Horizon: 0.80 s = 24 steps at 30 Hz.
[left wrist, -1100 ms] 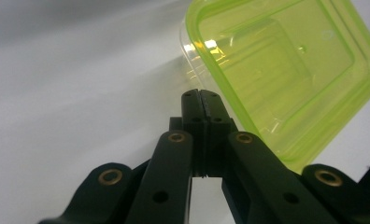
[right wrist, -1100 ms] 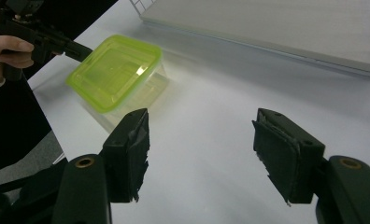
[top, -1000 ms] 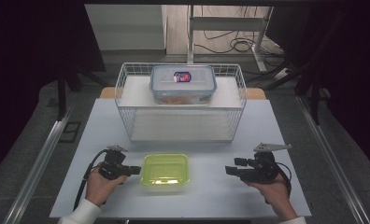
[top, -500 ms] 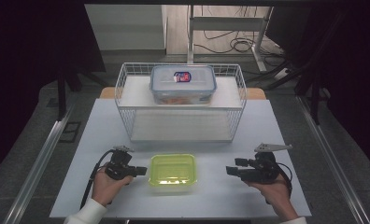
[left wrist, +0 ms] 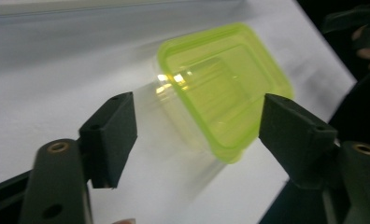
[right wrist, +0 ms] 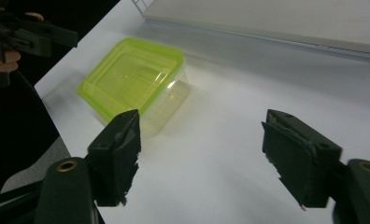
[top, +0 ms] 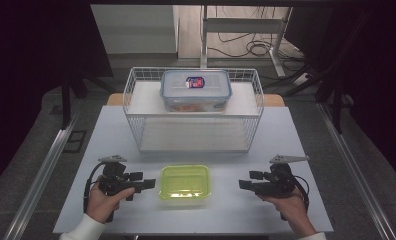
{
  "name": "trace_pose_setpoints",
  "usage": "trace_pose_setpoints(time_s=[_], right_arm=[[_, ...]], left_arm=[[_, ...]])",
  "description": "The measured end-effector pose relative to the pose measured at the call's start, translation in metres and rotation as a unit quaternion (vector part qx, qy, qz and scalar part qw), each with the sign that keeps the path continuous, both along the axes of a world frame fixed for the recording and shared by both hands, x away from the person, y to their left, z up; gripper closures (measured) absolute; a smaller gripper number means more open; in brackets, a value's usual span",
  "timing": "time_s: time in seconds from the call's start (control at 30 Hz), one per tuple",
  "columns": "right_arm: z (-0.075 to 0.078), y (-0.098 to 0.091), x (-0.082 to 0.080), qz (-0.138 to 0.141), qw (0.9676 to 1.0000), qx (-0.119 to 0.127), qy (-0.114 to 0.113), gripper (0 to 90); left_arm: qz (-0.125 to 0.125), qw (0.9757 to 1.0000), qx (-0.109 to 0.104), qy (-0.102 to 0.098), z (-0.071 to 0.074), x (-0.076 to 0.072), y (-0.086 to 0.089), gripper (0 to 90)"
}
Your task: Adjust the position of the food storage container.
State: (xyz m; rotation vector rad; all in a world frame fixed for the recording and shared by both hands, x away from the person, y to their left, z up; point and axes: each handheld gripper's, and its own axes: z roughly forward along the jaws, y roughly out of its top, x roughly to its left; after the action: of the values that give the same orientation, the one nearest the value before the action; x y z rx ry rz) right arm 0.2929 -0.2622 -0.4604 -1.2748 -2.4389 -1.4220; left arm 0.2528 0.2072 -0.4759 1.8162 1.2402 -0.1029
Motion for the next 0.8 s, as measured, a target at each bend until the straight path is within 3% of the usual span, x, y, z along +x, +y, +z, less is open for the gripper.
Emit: trace_pose_setpoints(time_s=[0.13,0.23,0.37,0.57,0.8], right_arm=[[-0.001,0.003,-0.003,-0.009,0.9999,-0.005,-0.012,24.0],[-0.003,0.006,-0.003,-0.001,1.0,-0.004,-0.008,23.2],[-0.006,0.008,-0.003,0.003,1.0,0.001,0.0,22.7],[-0.008,0.01,-0.001,0.002,0.9998,0.017,0.014,22.9],[-0.008,0.009,0.001,0.002,0.9991,0.036,0.023,25.1]], left_arm=[[-0.004,0.9997,-0.026,0.0,0.0,-0.003,0.006,23.6],[-0.001,0.9982,-0.059,0.01,-0.003,-0.004,0.011,23.0],[0.001,0.9973,-0.072,0.016,-0.006,-0.004,0.016,23.0],[0.002,0.9932,-0.113,0.026,-0.008,-0.002,0.02,23.2],[0.006,0.9938,-0.106,0.032,-0.011,-0.002,0.019,23.5]])
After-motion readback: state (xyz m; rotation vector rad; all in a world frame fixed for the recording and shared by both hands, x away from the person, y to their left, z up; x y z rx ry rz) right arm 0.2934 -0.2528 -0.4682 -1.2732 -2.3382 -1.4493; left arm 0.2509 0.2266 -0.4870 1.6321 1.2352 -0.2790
